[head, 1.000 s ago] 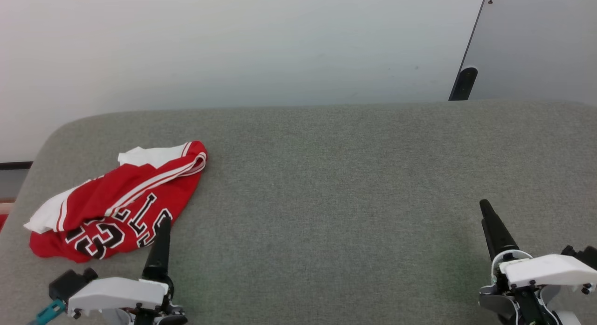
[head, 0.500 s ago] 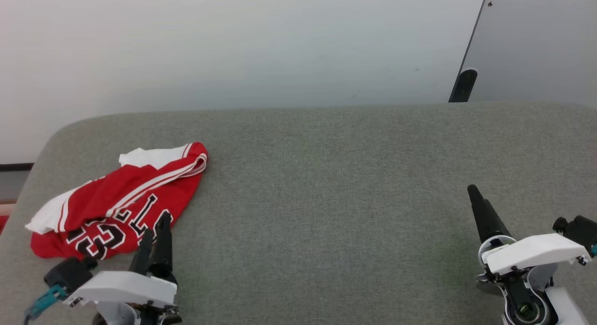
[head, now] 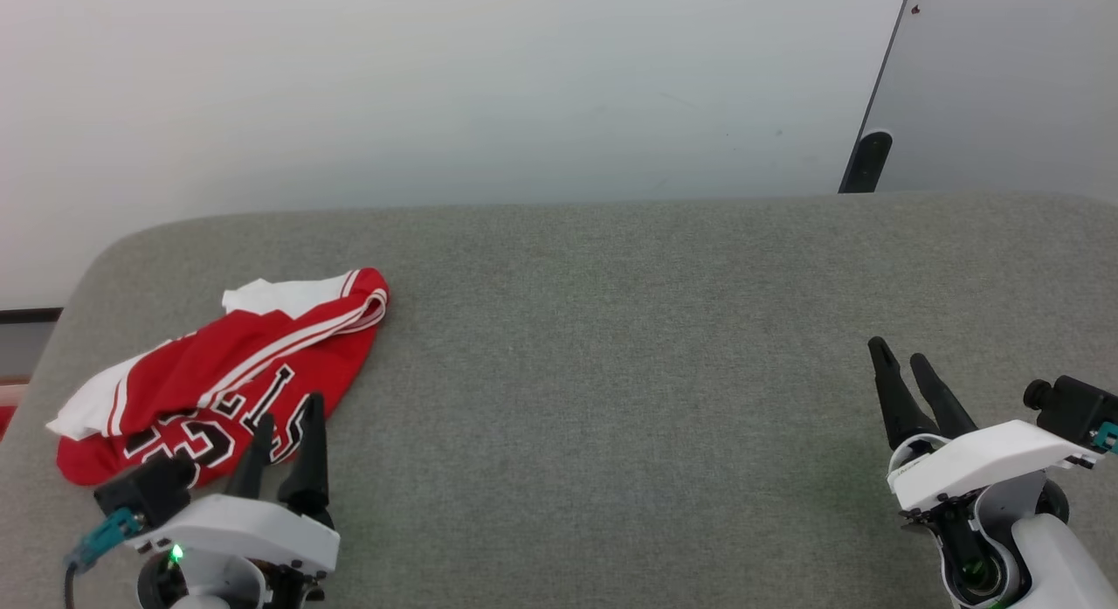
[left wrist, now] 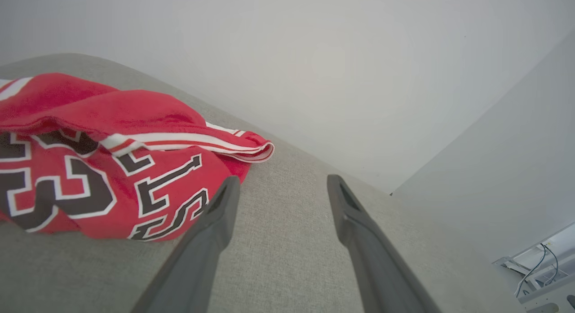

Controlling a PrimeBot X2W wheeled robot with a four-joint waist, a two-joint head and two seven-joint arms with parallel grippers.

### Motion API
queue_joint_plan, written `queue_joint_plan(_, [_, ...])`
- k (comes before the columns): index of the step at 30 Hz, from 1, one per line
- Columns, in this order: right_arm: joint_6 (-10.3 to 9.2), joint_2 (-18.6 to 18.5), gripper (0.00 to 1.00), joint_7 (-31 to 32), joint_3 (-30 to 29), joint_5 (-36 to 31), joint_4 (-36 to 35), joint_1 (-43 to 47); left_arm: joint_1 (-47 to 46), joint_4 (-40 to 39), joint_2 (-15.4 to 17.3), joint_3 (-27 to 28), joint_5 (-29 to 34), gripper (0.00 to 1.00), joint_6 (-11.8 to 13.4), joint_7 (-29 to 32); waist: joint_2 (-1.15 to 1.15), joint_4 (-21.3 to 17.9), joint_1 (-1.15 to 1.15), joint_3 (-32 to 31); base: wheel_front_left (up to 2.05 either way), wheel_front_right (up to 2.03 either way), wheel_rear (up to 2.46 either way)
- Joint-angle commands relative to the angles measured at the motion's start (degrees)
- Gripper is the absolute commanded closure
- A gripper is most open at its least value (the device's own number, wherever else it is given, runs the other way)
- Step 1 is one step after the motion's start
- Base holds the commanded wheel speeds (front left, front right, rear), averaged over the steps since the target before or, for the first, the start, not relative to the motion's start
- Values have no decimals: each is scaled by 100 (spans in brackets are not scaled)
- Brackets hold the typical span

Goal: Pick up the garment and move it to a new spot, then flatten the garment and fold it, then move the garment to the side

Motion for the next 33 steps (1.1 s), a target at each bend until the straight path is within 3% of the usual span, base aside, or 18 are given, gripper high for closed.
queue_joint_plan(1, [-2,-65,0,-67,41,-200,-10,-175,-172,-33,75,-7,193,0,16,-57,0,-2,0,1,0,0,0])
queue_joint_plan(33, [-4,-119,0,-530,50,-2012,401,-510,-448,430,303,-115,1916,0,-119,-521,0,-36,0,-16,0,0,0])
